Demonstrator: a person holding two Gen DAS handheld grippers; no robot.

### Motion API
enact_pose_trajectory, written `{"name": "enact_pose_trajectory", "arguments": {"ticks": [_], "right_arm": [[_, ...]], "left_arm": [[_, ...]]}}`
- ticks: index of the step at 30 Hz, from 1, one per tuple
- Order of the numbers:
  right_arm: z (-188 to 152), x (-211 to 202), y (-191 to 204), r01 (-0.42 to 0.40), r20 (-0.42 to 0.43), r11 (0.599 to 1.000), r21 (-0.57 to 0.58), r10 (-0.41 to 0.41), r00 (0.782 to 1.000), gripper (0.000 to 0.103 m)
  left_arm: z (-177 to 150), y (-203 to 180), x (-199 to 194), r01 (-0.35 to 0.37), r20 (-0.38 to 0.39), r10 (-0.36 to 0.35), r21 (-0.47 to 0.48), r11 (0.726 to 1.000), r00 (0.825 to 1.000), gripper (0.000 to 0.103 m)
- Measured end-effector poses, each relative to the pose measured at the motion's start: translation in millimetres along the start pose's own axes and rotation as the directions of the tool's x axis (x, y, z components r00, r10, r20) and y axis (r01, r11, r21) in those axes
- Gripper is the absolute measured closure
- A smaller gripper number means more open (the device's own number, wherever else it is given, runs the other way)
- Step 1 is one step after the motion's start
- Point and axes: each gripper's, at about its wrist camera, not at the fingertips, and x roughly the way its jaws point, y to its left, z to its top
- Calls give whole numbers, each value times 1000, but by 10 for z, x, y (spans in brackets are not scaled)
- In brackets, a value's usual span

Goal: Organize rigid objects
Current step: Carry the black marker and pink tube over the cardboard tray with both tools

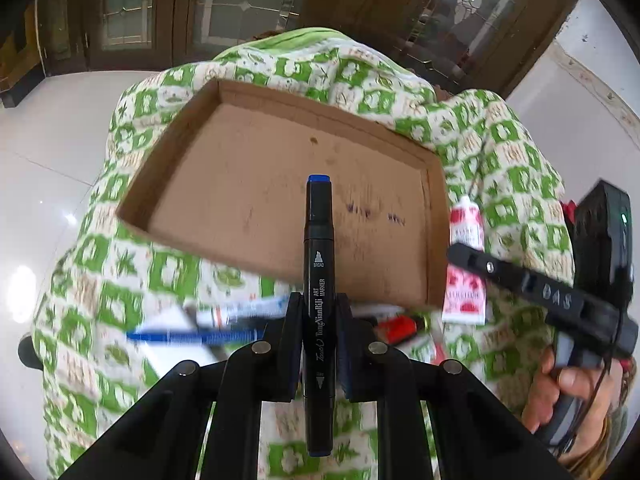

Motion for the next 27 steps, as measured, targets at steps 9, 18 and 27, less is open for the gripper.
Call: {"name": "enact_pose_trajectory", "arguments": {"ticks": [9,18,27], "right_arm": [[257,190,4,26,46,1000,5,-26,999,92],[378,582,-1,83,-15,997,-1,-83,996,92],[327,857,20,107,-75,994,-13,-107,991,91]], "left_arm": [[467,-141,381,1,-3,-1,-21,1000,1000,89],[605,-72,744,-40,-38,39,-26,999,999,88],[594,72,935,-61,-48,59,-38,997,997,88]]}}
